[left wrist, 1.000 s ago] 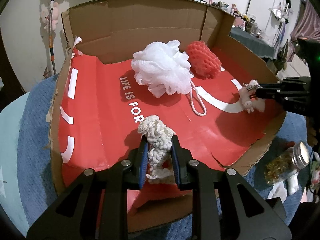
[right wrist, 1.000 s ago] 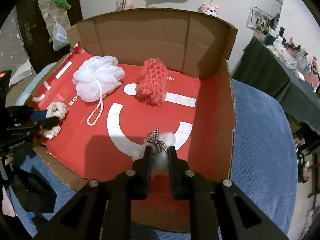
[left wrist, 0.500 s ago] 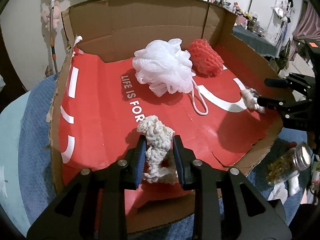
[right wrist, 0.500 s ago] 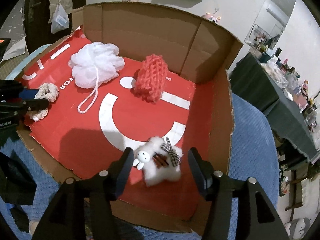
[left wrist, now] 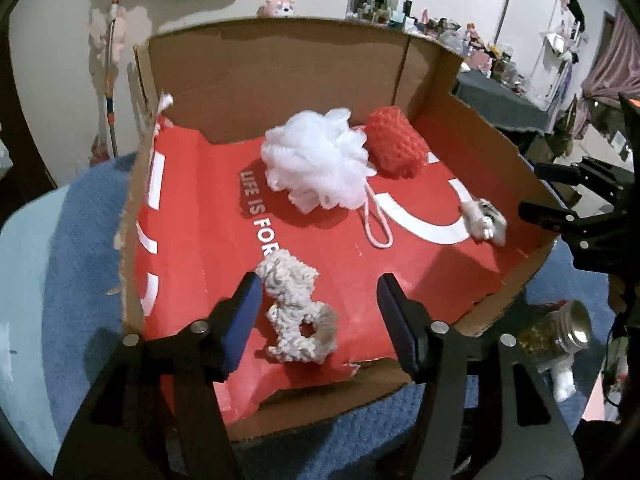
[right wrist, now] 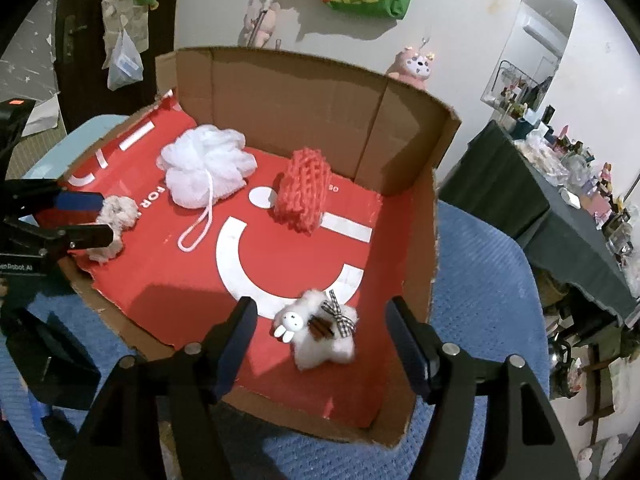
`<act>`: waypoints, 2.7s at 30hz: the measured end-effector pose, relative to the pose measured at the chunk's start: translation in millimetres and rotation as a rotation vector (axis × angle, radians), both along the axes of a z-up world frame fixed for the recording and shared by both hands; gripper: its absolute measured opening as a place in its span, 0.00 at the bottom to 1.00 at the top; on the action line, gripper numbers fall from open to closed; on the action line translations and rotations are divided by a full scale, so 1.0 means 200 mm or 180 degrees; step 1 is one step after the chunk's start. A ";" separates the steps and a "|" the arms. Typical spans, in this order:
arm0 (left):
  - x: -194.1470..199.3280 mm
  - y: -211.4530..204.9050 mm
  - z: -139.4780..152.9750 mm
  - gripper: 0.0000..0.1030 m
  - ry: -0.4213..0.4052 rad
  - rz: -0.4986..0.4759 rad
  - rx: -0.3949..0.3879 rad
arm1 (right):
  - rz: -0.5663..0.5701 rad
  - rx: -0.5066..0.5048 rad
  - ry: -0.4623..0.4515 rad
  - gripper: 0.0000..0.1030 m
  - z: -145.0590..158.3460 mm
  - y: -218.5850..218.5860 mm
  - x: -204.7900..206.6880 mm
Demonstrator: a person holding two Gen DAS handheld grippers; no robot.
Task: Organize soft objects
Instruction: 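Lift both tools out of the box and back over the bed, then grasp the tan round sponge pad with the left tool while the right tool grasps the red yarn ball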
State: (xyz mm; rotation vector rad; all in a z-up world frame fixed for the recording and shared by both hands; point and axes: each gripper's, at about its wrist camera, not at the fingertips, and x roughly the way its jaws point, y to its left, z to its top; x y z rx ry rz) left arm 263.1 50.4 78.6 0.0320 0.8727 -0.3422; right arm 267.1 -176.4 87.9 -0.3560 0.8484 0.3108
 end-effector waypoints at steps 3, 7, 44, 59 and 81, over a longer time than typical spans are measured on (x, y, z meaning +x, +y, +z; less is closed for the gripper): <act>-0.05 -0.01 0.06 0.61 -0.0080 0.0013 -0.0053 | -0.0007 0.0057 -0.0076 0.72 0.05 -0.02 -0.04; -0.13 -0.02 0.16 0.67 -0.0270 0.0025 -0.0125 | -0.0014 0.0167 -0.0200 0.80 0.13 -0.04 -0.12; -1.28 -0.19 0.33 0.89 -0.1690 0.0597 -0.0038 | -0.0271 0.0682 -0.1519 1.00 0.31 -0.08 -1.28; -1.24 -0.20 -0.07 0.89 -0.1104 0.0609 -0.0132 | -0.0573 0.0690 -0.1080 1.00 -0.11 -0.17 -1.25; -1.12 0.01 -0.18 0.89 -0.0656 0.0582 0.0052 | -0.0778 0.0676 -0.0780 1.00 -0.24 -0.25 -1.09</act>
